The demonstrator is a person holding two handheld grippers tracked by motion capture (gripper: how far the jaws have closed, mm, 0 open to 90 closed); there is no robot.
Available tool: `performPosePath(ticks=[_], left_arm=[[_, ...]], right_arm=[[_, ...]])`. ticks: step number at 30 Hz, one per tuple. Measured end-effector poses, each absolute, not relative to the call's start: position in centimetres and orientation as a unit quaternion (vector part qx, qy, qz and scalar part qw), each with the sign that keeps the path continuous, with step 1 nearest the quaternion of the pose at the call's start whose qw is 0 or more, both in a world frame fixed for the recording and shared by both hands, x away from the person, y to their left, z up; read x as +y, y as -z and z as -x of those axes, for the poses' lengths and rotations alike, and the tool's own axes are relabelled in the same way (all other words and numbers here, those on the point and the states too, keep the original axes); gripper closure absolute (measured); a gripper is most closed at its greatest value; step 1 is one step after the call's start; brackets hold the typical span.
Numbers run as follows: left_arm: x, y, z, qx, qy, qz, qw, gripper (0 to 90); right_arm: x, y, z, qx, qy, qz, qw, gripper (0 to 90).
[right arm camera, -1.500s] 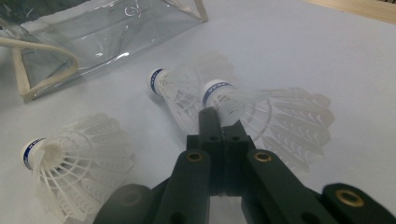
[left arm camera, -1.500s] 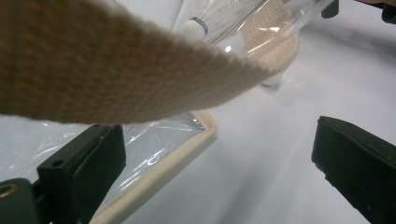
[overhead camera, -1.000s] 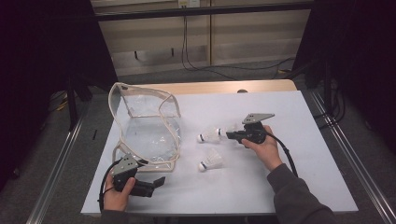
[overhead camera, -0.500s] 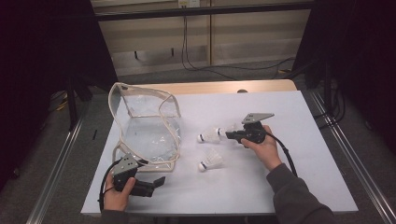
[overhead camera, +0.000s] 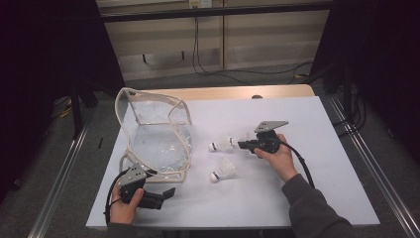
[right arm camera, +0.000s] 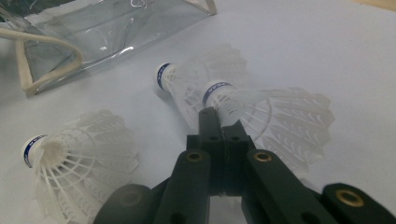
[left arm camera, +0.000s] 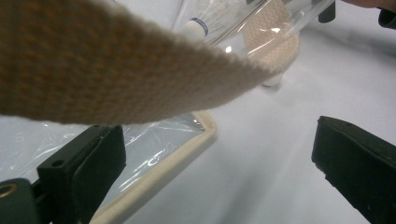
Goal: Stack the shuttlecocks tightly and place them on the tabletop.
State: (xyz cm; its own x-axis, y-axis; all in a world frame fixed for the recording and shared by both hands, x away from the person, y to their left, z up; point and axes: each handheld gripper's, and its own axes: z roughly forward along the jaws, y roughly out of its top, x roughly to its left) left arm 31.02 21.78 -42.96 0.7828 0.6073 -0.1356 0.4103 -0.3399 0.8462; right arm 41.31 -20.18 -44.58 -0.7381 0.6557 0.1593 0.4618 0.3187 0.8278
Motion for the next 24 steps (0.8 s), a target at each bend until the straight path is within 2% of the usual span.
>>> performPosePath(ticks=[24], left_arm=[[21.75, 42.98, -31.01, 0.313, -0.103, -0.811, 0.482, 3.0]], right_arm=[[-19.74, 44.89, -41.02, 0.815, -0.461, -0.339, 0.091, 90.0]])
